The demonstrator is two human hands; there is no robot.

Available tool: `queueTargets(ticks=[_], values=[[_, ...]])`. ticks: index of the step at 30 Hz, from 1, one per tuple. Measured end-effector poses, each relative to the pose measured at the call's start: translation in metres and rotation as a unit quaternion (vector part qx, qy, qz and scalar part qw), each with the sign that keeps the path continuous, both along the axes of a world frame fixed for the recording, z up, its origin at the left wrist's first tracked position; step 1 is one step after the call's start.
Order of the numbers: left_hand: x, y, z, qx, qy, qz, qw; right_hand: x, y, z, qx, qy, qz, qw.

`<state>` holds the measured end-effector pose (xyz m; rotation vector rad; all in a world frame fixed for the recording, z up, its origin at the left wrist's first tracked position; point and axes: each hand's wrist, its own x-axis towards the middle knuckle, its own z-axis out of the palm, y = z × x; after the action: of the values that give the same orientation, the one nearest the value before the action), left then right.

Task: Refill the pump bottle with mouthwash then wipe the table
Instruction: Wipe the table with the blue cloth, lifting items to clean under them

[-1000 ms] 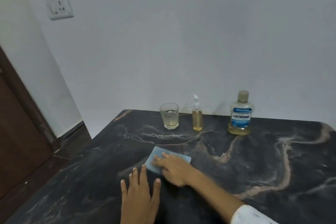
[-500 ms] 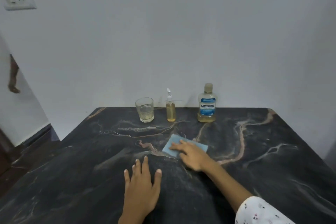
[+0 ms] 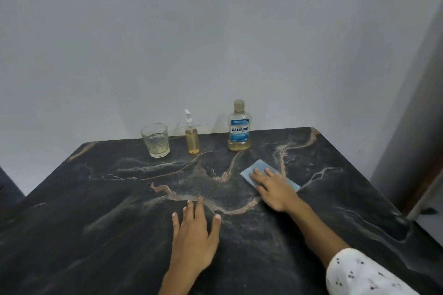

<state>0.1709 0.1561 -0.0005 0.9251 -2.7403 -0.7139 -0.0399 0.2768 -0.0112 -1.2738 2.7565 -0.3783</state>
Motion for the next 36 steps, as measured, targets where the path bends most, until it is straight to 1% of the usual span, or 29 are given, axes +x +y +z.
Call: queueTargets(ticks=[2, 4, 5, 6, 8, 11, 14, 15, 17, 19, 21, 23, 25, 27, 29, 31, 36], values=[[-0.005, 0.003, -0.002, -0.003, 0.004, -0.015, 1.0, 0.027, -0.001, -0.009, -0.008, -0.004, 0.072, 0.997], [-0.01, 0.004, -0.005, -0.011, 0.003, -0.024, 1.0, 0.052, 0.025, -0.017, -0.028, -0.011, 0.161, 0.986], [-0.013, 0.004, -0.006, -0.016, 0.0, -0.029, 0.999, 0.06, 0.044, -0.019, -0.037, -0.017, 0.186, 0.982], [-0.015, 0.004, -0.007, -0.02, -0.001, -0.036, 0.999, 0.064, 0.065, -0.019, -0.043, -0.025, 0.189, 0.981], [-0.021, 0.003, -0.01, -0.022, 0.002, -0.052, 0.998, 0.056, 0.102, -0.01, -0.048, -0.038, 0.147, 0.987], [-0.03, 0.005, -0.011, -0.025, 0.016, -0.079, 0.996, 0.004, 0.135, -0.004, -0.024, -0.015, 0.036, 0.999], [-0.043, 0.013, -0.011, -0.039, 0.018, -0.103, 0.994, -0.053, 0.132, 0.0, 0.043, -0.004, -0.103, 0.994], [-0.048, 0.017, -0.011, -0.041, 0.019, -0.11, 0.993, -0.062, 0.122, 0.0, 0.053, -0.003, -0.126, 0.991], [-0.058, 0.024, -0.01, -0.046, 0.019, -0.126, 0.991, -0.064, 0.098, 0.001, 0.053, -0.005, -0.123, 0.991], [-0.069, 0.031, -0.01, -0.052, 0.016, -0.139, 0.989, -0.046, 0.086, 0.0, 0.035, -0.023, -0.063, 0.997], [-0.08, 0.036, -0.008, -0.056, 0.013, -0.148, 0.987, -0.018, 0.097, -0.002, 0.015, -0.033, 0.02, 0.999], [-0.088, 0.039, -0.007, -0.061, 0.011, -0.158, 0.985, 0.008, 0.125, -0.002, 0.0, -0.035, 0.062, 0.997], [-0.095, 0.039, -0.007, -0.068, 0.01, -0.168, 0.983, 0.021, 0.163, 0.002, 0.003, -0.029, 0.028, 0.999], [-0.1, 0.038, -0.006, -0.076, 0.004, -0.176, 0.981, 0.018, 0.194, 0.008, 0.013, 0.005, -0.045, 0.999], [-0.106, 0.038, -0.005, -0.082, -0.006, -0.181, 0.98, 0.003, 0.21, 0.007, 0.05, 0.033, -0.111, 0.992], [-0.112, 0.038, -0.005, -0.083, -0.013, -0.183, 0.979, -0.016, 0.211, 0.001, 0.075, 0.04, -0.148, 0.985], [-0.132, 0.038, -0.005, -0.078, -0.018, -0.178, 0.981, -0.086, 0.179, -0.017, 0.068, 0.042, -0.208, 0.975]])
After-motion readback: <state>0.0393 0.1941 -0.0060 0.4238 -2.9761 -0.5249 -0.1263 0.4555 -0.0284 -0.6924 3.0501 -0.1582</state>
